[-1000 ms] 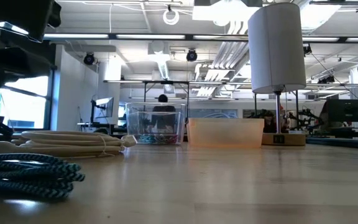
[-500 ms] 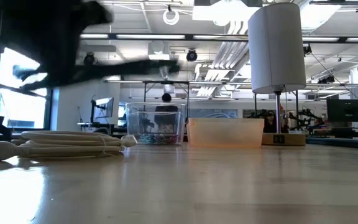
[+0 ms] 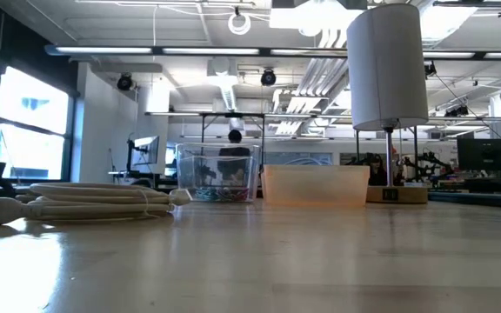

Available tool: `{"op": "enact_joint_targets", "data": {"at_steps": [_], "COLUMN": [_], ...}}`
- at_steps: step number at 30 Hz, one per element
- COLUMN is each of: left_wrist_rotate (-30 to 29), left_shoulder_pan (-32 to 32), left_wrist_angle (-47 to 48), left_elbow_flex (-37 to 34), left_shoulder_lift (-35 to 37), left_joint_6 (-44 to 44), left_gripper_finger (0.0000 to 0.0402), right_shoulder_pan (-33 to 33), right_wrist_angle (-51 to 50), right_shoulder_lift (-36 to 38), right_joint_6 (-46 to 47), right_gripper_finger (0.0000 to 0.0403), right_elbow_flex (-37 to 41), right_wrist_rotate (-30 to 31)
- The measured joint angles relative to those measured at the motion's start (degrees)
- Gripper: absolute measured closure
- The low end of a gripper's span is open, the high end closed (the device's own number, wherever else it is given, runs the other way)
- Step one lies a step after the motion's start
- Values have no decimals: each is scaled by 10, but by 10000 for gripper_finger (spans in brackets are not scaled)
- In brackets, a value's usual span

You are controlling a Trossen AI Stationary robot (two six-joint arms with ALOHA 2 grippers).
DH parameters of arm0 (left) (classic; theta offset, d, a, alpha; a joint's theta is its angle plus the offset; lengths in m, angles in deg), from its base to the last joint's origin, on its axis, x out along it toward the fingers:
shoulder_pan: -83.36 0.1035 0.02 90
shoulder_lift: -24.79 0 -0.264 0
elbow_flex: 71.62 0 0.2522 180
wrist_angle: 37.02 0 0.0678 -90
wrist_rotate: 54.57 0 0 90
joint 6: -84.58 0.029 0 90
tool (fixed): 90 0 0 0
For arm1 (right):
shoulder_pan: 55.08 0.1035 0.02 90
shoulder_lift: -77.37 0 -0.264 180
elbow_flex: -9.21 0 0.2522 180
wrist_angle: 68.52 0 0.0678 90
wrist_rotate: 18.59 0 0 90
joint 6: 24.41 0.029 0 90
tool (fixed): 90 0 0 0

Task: Pick & Place USB Port
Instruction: Put the blue charger cable into the transparent bin

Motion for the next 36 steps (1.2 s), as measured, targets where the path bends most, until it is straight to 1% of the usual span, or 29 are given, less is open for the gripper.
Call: {"op": "enact_joint_targets", "data": {"at_steps": [2, 4, 8, 10, 12, 14, 16, 19, 20, 22, 25, 29, 32, 36], "left_wrist_rotate": [5, -3, 28, 44, 89, 113, 106, 85, 84, 100, 148, 220, 226, 208], "left_shoulder_pan": [23, 52, 120, 157, 189, 213, 239, 289, 308, 344, 396, 441, 450, 455], "left_wrist_angle": [-1, 3, 2, 2, 1, 2, 2, 1, 1, 2, 0, -11, -17, -21], "left_elbow_flex": [-2, -1, -5, -4, -4, -5, -4, -4, -4, -4, -4, -4, -4, -6], "left_shoulder_lift": [10, 13, 15, 11, 8, 8, 9, 9, 8, 4, -4, -33, -64, -112], "left_joint_6": [61, 107, 255, 352, 483, 617, 726, 831, 854, 885, 912, 924, 959, 994], "left_gripper_finger": [392, 392, 392, 392, 392, 391, 385, 378, 378, 382, 391, 391, 390, 390], "right_shoulder_pan": [16, 33, 63, 78, 89, 96, 100, 101, 101, 101, 100, 99, 99, 93], "right_wrist_angle": [0, -1, -1, -1, -1, -2, -1, -1, -1, -1, 0, 0, 1, 1], "right_shoulder_lift": [15, 31, 56, 65, 70, 71, 71, 71, 71, 71, 71, 71, 71, 71], "right_joint_6": [15, 34, 77, 99, 116, 127, 136, 139, 145, 151, 153, 175, 192, 221], "right_gripper_finger": [250, 250, 250, 250, 250, 250, 250, 250, 250, 250, 250, 250, 250, 250], "right_elbow_flex": [0, 0, 0, 0, 0, 0, 0, 0, 0, 0, 0, 0, 0, 0], "right_wrist_rotate": [0, -1, 10, 19, 20, 19, 19, 29, 35, 53, 73, 94, 107, 108]}}
